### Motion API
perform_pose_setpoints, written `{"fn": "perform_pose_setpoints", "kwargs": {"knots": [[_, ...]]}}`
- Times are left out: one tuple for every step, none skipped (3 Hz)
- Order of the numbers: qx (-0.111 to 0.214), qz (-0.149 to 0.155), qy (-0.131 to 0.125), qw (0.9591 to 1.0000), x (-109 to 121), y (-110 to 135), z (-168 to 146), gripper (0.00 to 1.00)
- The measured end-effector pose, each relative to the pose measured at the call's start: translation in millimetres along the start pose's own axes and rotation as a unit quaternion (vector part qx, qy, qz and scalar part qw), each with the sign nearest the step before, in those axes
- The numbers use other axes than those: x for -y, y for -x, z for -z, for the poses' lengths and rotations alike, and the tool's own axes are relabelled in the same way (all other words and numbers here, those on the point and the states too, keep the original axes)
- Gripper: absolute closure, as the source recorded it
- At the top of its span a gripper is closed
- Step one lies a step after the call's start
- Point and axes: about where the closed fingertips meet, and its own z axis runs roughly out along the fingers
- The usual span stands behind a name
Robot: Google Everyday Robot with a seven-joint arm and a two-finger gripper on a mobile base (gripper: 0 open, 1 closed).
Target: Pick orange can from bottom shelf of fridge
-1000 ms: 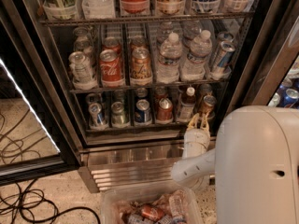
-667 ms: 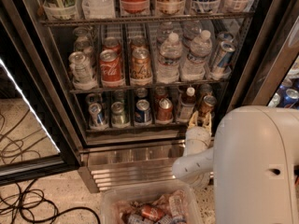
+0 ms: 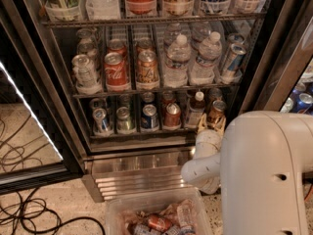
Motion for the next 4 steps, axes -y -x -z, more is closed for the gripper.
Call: {"fn": "perform_pose_setpoints", "kwargs": {"knots": [[0.001,0.001,-0.003,1.0000,0.5,-0.5,-5.5,0.53],[0.000,0.001,-0.004,1.0000,-0.2,-1.1,-8.5,0.57],[-0.001,0.001,-0.004,1.0000,-1.9,-0.9,-11.5,0.38],[-0.002,0.001,-0.004,1.0000,-2.1,-0.9,-11.8,0.25]]}}
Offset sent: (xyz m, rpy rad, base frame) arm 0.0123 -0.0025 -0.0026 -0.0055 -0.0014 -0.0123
